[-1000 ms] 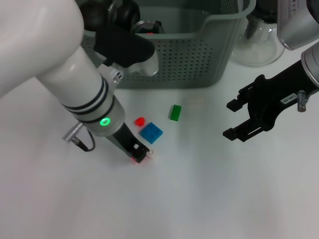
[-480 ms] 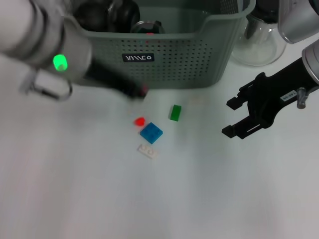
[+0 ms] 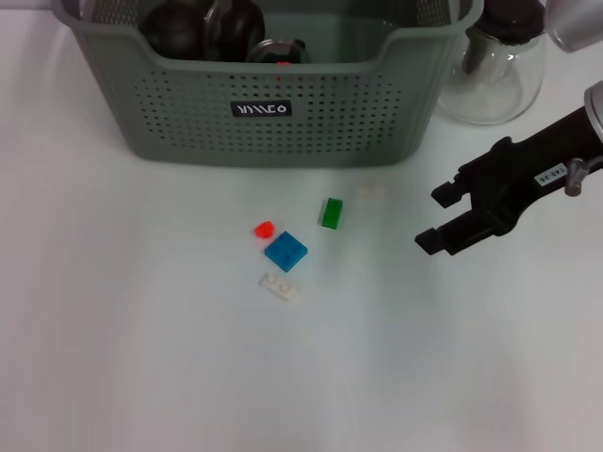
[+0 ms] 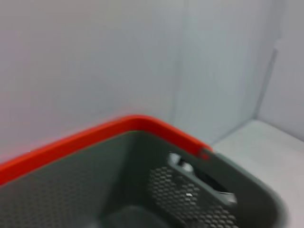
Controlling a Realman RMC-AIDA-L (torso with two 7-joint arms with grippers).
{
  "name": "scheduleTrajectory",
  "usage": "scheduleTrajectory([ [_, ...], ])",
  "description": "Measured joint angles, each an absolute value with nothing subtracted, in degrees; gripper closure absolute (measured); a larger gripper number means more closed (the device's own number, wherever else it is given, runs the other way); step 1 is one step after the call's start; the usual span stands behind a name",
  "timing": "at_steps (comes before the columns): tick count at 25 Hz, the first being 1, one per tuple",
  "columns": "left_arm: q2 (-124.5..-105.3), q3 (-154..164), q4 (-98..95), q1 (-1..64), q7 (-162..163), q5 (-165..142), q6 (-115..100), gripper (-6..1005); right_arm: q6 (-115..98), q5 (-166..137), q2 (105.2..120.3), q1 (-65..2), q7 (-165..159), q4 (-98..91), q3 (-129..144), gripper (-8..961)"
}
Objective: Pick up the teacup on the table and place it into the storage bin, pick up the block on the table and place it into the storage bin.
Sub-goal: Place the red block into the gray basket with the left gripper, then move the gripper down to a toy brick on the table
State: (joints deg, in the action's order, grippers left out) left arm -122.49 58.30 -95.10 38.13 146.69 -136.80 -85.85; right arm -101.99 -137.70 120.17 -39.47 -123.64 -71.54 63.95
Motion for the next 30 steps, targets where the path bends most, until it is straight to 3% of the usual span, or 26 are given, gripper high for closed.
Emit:
scheduleTrajectory([
  [5,-118.81,58.04,-79.07,42.86,144.65,-137.44,-78.35,718,-101.51,-136.98,120.21,-39.62,-126.66,-71.36,63.91,198],
  [8,-117.98,57.93,-72.84,44.47,142.38,-137.12,-76.18,709,-101.07,-136.56,120.25,-39.73,-127.58,-70.94,63.99,198],
  [12,-118.53,58.76,-70.85,45.03,140.62,-137.5,-75.29,696,-100.52,-136.32,120.24,-39.88,-127.7,-70.78,64.21,198],
  [17,-118.65,58.14,-72.74,44.56,140.16,-136.3,-76.61,484,-100.12,-136.31,120.23,-39.99,-126.87,-70.7,63.93,199],
  [25,-118.86,54.76,-84.42,37.53,128.14,-121.06,-95.67,251,-99.47,-136.32,119.92,-39.88,-125.61,-69.32,63.82,198],
  [30,-120.73,56.23,-85.41,35.72,124.04,-120.83,-108.04,258,-99.04,-136.44,119.88,-39.64,-125.54,-69.32,63.72,198],
])
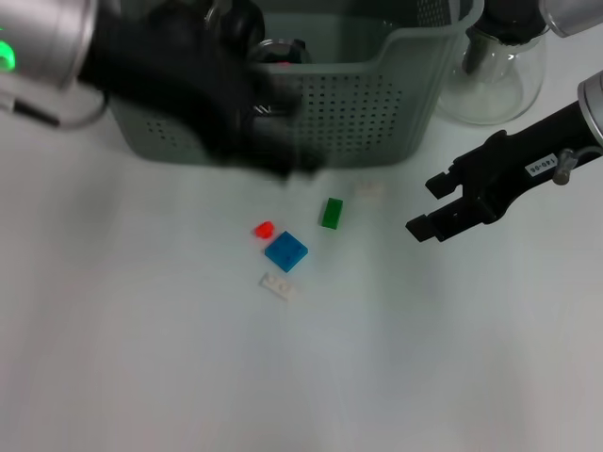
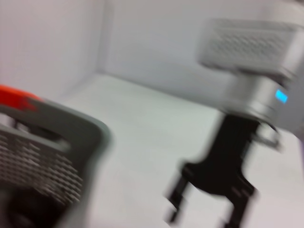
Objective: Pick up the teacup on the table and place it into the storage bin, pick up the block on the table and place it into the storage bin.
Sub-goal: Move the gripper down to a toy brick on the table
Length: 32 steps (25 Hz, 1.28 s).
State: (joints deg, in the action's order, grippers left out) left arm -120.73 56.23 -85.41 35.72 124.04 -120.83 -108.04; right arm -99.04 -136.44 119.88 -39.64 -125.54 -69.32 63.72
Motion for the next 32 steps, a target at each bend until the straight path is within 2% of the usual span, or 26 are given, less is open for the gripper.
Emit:
scheduleTrajectory([
  [9,-124.26,66.14,-81.93,34.02,128.98,-137.3,-103.41,270,-98.23,-136.73,119.97,-39.82,-125.5,-67.8,63.77,199],
  [18,-124.4,82.47,-74.26,35.07,149.97,-146.61,-92.06,292,-97.45,-136.91,119.62,-40.01,-125.09,-67.24,64.1,199],
  [32,-124.66,98.39,-72.74,35.38,165.86,-151.23,-82.64,327,-97.44,-136.94,119.53,-39.99,-122.46,-67.24,64.34,198],
])
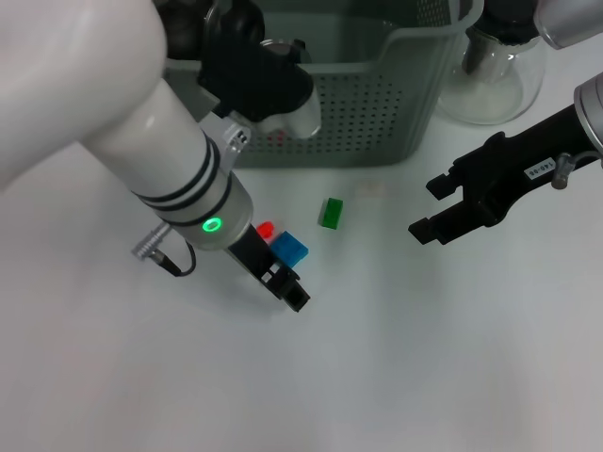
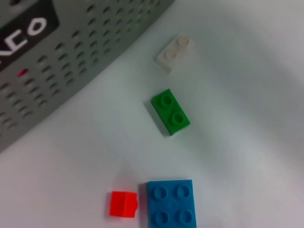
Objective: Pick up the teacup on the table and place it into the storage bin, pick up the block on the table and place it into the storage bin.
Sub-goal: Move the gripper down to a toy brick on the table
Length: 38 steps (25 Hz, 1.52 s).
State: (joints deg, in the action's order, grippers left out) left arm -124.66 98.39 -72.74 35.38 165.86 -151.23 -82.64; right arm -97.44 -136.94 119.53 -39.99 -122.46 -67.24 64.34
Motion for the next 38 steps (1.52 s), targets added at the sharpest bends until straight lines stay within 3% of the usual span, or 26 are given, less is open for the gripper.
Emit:
scheduleTrajectory([
  [34,-124.71,105.83,-69.86,37.43,170.4,-155.1,-78.31,410,-97.38,-137.55,119.88,-39.99,-121.73,-67.24,64.34,201],
  [38,-124.72,105.84,-72.08,37.22,170.43,-157.34,-80.31,558,-97.38,-137.54,119.89,-39.99,-121.73,-67.33,64.33,201],
])
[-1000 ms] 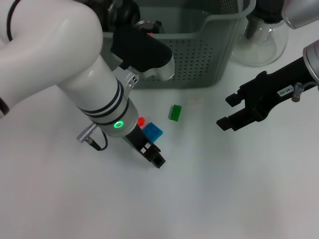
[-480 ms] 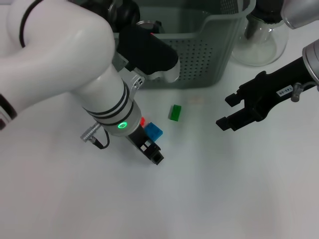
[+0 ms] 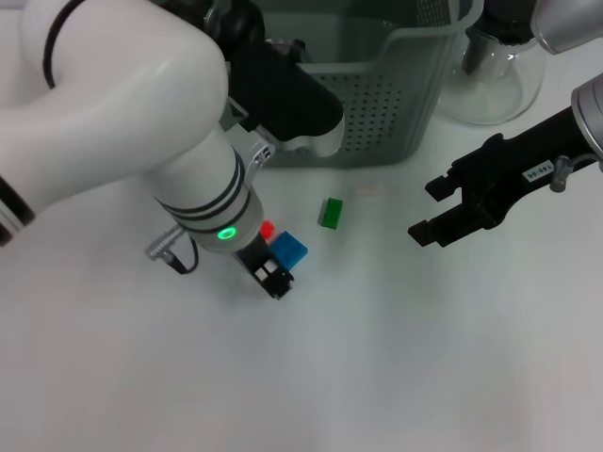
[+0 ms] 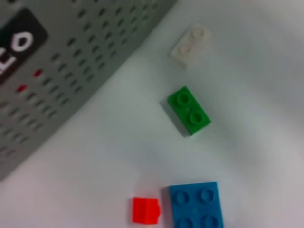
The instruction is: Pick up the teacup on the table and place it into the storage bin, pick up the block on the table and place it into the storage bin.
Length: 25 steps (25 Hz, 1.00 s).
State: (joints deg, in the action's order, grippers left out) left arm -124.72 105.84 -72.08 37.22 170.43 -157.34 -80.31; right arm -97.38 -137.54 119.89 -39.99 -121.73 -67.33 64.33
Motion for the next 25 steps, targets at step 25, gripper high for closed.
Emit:
scheduleTrajectory([
  [25,-119.31,58.94,-82.37,45.48,144.97,-139.22,-85.45,588,-98.01,-137.53,118.9,-40.89,-126.84,-67.11,63.63,203],
])
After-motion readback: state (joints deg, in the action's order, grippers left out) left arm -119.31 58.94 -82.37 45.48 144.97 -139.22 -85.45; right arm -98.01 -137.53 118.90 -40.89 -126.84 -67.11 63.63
